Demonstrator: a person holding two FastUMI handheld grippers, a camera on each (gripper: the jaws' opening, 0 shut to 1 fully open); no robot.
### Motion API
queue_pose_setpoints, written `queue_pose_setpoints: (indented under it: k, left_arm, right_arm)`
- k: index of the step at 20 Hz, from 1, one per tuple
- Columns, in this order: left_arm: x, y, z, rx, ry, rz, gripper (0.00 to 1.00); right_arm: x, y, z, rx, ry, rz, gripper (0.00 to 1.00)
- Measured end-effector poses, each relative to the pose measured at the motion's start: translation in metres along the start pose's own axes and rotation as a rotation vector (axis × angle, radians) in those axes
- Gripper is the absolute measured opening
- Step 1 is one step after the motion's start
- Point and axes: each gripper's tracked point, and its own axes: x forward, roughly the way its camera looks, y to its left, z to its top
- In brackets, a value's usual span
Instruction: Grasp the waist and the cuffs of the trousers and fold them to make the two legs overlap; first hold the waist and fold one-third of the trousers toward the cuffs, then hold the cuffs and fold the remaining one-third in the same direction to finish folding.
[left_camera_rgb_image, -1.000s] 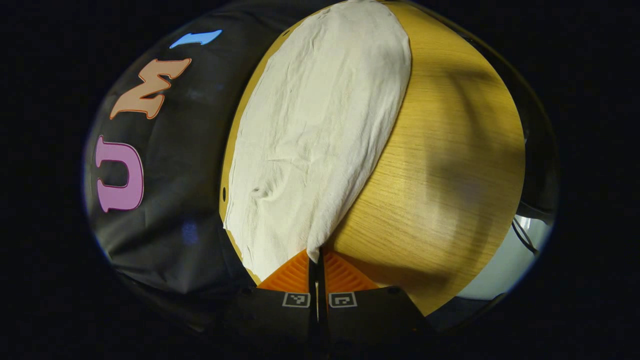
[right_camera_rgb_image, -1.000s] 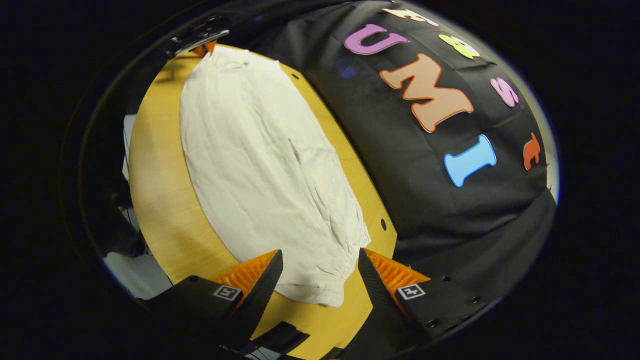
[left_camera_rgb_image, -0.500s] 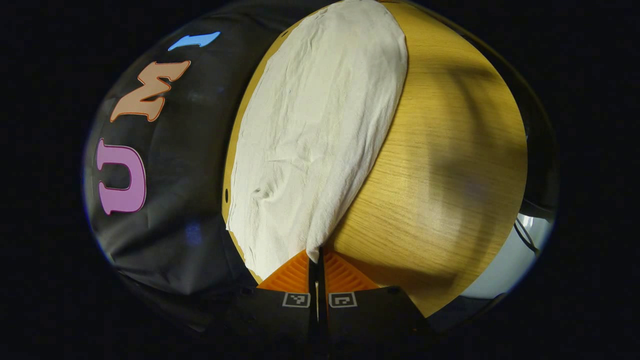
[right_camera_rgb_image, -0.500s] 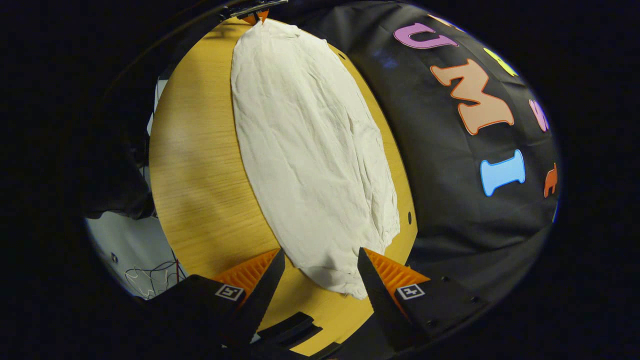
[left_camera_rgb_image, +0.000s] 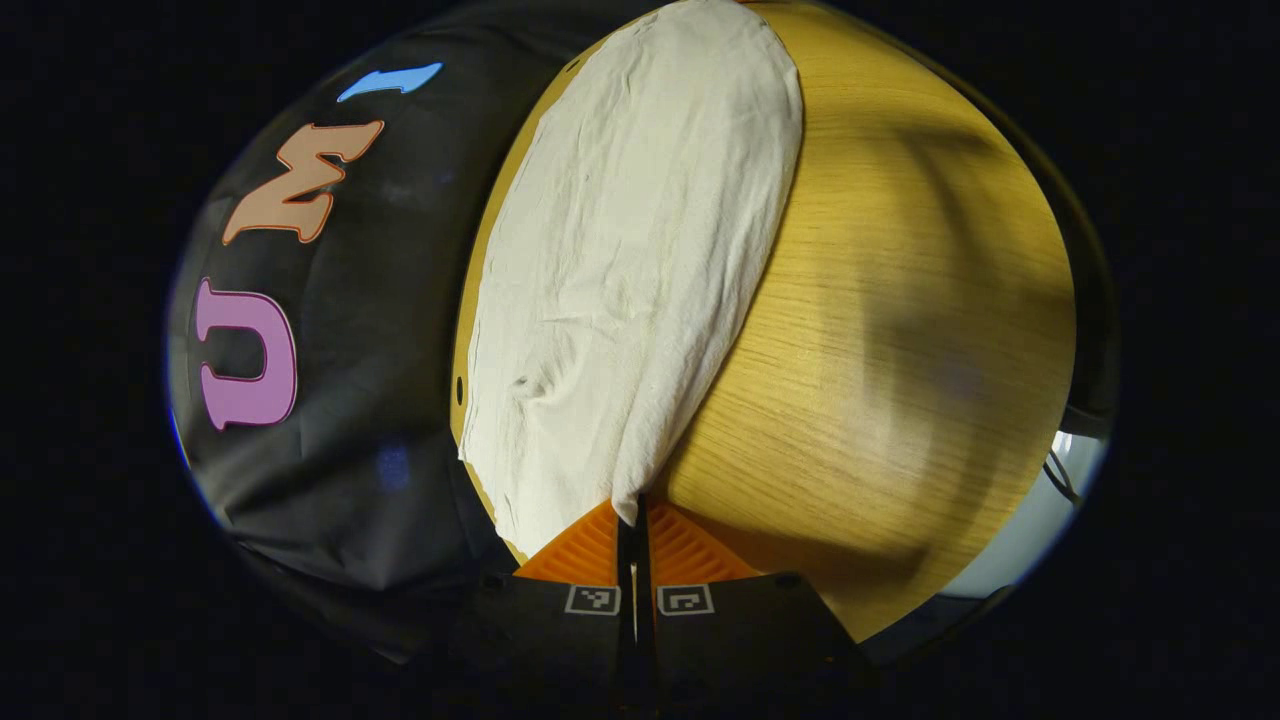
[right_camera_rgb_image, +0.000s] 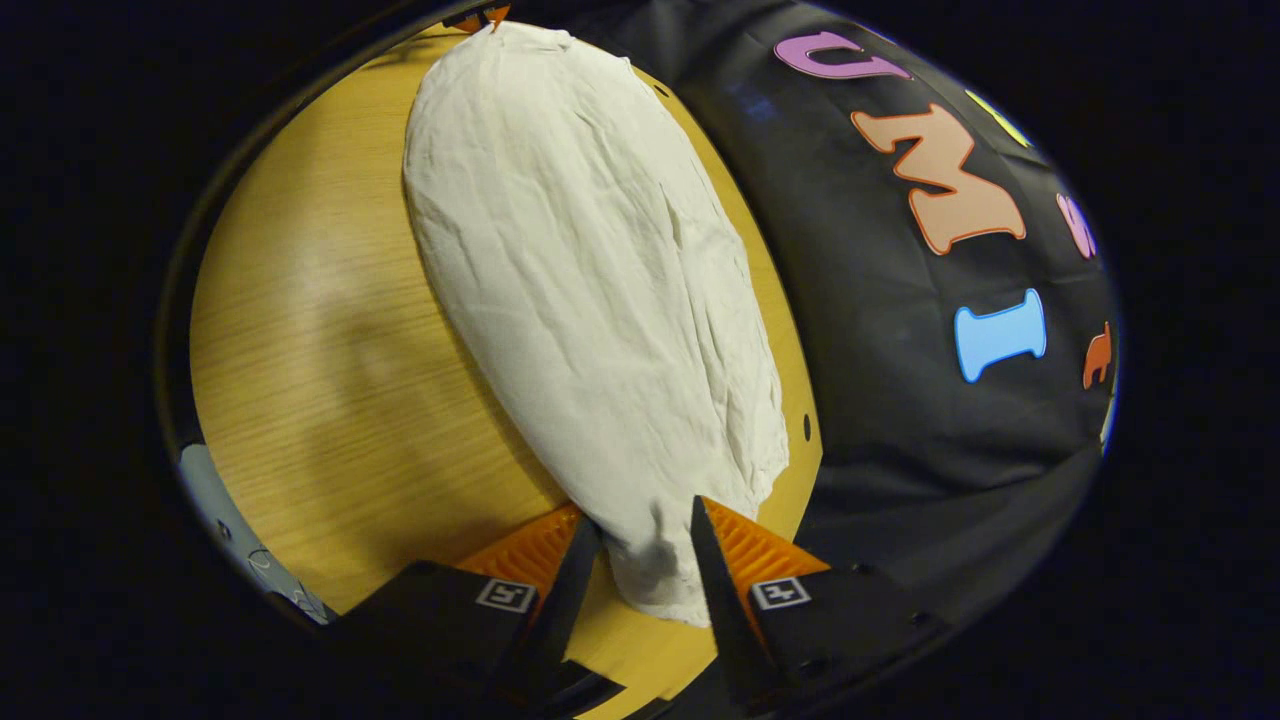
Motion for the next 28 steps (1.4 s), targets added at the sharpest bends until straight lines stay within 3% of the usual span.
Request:
queue_pose_setpoints:
  k: [1, 2, 3, 6, 18, 19, 28]
  left_arm:
    - [-0.001, 0.0, 0.0, 0.002, 0.001, 0.001, 0.0]
    - [0.0, 0.001, 0.001, -0.007, 0.005, 0.004, 0.0]
    - [0.0, 0.001, 0.0, -0.024, 0.009, 0.004, 0.0]
    - [0.0, 0.003, -0.001, -0.067, 0.02, -0.018, 0.0]
    - [-0.016, 0.121, 0.018, -0.171, 0.103, 0.214, 0.0]
    - [-0.016, 0.126, 0.019, -0.193, 0.103, 0.228, 0.0]
    - [0.023, 0.214, 0.037, -0.336, 0.041, 0.309, 0.0]
  right_arm:
    - [0.003, 0.007, -0.002, 0.011, 0.007, 0.025, 0.51]
    - [-0.002, 0.006, 0.0, -0.022, 0.011, -0.005, 0.15]
    - [0.0, 0.006, -0.002, -0.039, 0.012, -0.007, 0.09]
    - [-0.001, 0.0, -0.004, 0.065, 0.026, 0.036, 0.09]
    - [-0.014, -0.116, 0.042, 0.155, -0.184, -0.17, 0.09]
    - [-0.012, -0.128, 0.046, 0.172, -0.188, -0.185, 0.06]
    - [0.024, -0.21, 0.083, 0.302, -0.145, -0.315, 0.09]
